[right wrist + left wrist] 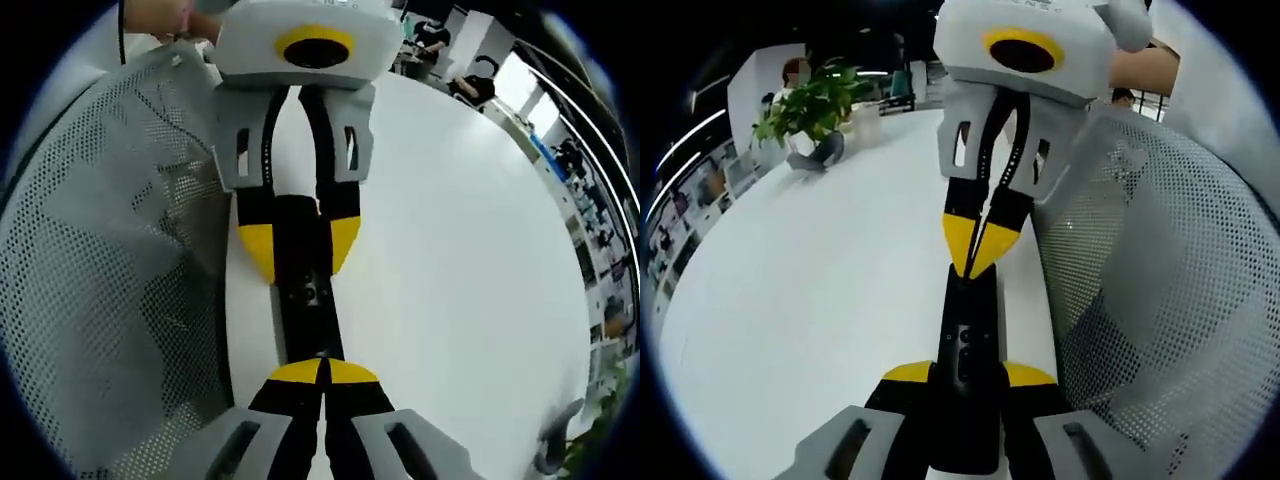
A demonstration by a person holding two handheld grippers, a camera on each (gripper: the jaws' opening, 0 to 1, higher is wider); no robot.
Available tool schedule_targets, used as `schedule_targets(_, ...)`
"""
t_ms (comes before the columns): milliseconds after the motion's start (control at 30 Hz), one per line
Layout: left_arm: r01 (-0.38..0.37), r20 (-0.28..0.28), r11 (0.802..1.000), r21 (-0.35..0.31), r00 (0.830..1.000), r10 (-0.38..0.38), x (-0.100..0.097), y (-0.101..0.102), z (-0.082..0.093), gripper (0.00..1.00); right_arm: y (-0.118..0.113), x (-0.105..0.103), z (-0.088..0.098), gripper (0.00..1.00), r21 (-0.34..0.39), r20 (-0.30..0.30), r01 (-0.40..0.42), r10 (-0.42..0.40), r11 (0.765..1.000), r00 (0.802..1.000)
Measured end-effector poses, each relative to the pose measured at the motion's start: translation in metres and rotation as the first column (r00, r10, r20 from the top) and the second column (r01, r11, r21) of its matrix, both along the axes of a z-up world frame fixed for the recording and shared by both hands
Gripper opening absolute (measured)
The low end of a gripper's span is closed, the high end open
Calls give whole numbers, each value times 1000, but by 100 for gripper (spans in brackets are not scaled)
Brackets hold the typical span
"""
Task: Press the specified remote control buttons in sequence, fully releasing each button before pressing the next.
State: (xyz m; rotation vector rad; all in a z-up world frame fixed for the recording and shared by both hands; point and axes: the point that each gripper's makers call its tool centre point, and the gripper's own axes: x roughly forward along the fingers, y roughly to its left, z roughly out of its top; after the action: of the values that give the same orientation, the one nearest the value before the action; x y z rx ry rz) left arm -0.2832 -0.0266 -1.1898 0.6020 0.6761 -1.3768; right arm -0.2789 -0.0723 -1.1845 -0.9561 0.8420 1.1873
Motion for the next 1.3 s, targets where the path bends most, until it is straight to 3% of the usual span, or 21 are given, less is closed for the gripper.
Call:
schedule_targets(67,-8,1,1000,1,1000,8,0,0,0,24,0,0,1,0,25,-26,31,-31,999,999)
schedule_targets(100,-9,2,1000,3,1000,9,0,0,0,24,1,-2,2,0,48,-56,53,-50,997,997)
schedule_targets(133,-10,2,1000,3,1000,10,0,0,0,24,9,-9,5,0,110,-123,85,-71,990,990)
schedule_targets(200,-10,2,1000,5,1000,10,0,0,0,24,12,-10,5,0,137,-152,111,-90,984,984)
schedule_targets(267,-8,2,1000,7,1000,8,-1,0,0,24,9,-9,4,0,110,-110,58,-45,992,993)
schedule_targets(900,-4,4,1000,-9,1000,5,-1,1,1,24,8,-4,3,0,136,-85,102,-91,986,992)
schedule_targets(1067,-3,2,1000,-7,1000,3,-1,1,1,24,5,-6,7,0,239,-180,237,-197,942,964)
schedule_targets(1300,1,-2,1000,-7,1000,-1,-1,1,1,24,1,-4,6,0,228,-166,235,-200,945,966)
